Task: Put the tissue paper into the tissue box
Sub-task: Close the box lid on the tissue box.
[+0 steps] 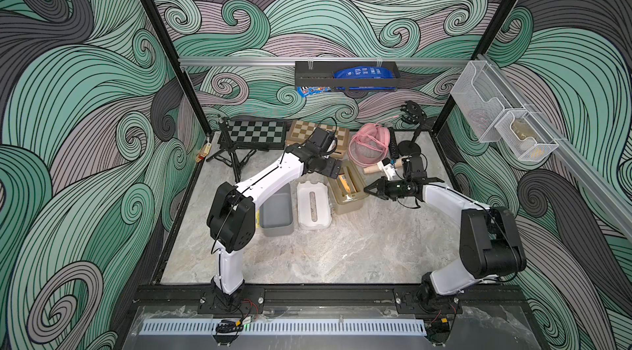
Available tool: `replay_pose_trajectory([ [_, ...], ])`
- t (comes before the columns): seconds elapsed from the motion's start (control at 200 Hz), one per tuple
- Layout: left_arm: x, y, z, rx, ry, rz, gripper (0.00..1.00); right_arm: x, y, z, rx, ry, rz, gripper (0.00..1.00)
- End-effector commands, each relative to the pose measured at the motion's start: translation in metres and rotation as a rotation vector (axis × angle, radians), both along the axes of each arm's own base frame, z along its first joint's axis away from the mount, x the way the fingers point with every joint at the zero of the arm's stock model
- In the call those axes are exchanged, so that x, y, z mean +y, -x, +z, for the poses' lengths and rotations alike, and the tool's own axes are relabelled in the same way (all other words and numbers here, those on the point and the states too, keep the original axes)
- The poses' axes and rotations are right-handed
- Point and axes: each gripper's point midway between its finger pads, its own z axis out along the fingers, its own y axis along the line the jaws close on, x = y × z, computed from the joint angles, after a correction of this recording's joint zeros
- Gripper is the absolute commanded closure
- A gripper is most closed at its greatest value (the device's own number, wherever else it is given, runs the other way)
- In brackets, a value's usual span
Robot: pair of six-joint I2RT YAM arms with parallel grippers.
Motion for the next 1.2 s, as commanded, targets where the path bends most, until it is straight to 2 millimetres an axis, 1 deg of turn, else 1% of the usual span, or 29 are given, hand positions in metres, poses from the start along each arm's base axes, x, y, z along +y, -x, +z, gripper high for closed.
replay_pose_trajectory([
  [0.0, 0.006, 0.005, -0.006, 0.017, -0.036, 0.017, 0.01, 0.002, 0.003, -0.006, 0.036, -0.027, -0.003, 1.0],
  [0.085, 0.008, 0.006, -0.009, 0.022, -0.044, 0.019, 0.01, 0.003, 0.004, -0.002, 0.031, -0.033, -0.006, 1.0],
  [0.155, 0.009, 0.007, -0.013, 0.029, -0.051, 0.019, 0.01, 0.003, 0.004, -0.004, 0.027, -0.024, -0.004, 1.0],
  [0.345, 0.007, 0.009, -0.02, 0.038, -0.073, 0.011, 0.02, 0.003, 0.013, -0.026, 0.065, 0.02, 0.005, 1.0],
  [0.525, 0.005, 0.016, -0.034, 0.048, -0.131, -0.01, 0.02, 0.004, 0.017, -0.036, 0.078, 0.045, 0.012, 1.0],
  [0.715, 0.006, 0.022, -0.052, 0.051, -0.236, -0.028, 0.05, 0.004, 0.014, -0.034, 0.066, 0.056, 0.009, 1.0],
  [0.851, 0.01, 0.022, -0.061, 0.055, -0.283, -0.025, 0.07, 0.004, 0.013, -0.033, 0.062, 0.059, 0.006, 0.98],
  [1.006, 0.017, 0.019, -0.069, 0.053, -0.334, -0.003, 0.07, 0.003, 0.012, -0.03, 0.053, 0.069, -0.001, 0.93],
  [1.061, 0.017, 0.019, -0.071, 0.055, -0.341, -0.004, 0.08, 0.003, 0.012, -0.029, 0.048, 0.071, -0.004, 0.91],
  [1.131, 0.017, 0.018, -0.071, 0.055, -0.344, -0.003, 0.1, 0.002, 0.01, -0.026, 0.038, 0.075, -0.008, 0.89],
  [1.191, 0.018, 0.018, -0.069, 0.05, -0.348, 0.0, 0.13, 0.002, 0.007, -0.022, 0.024, 0.078, -0.012, 0.85],
])
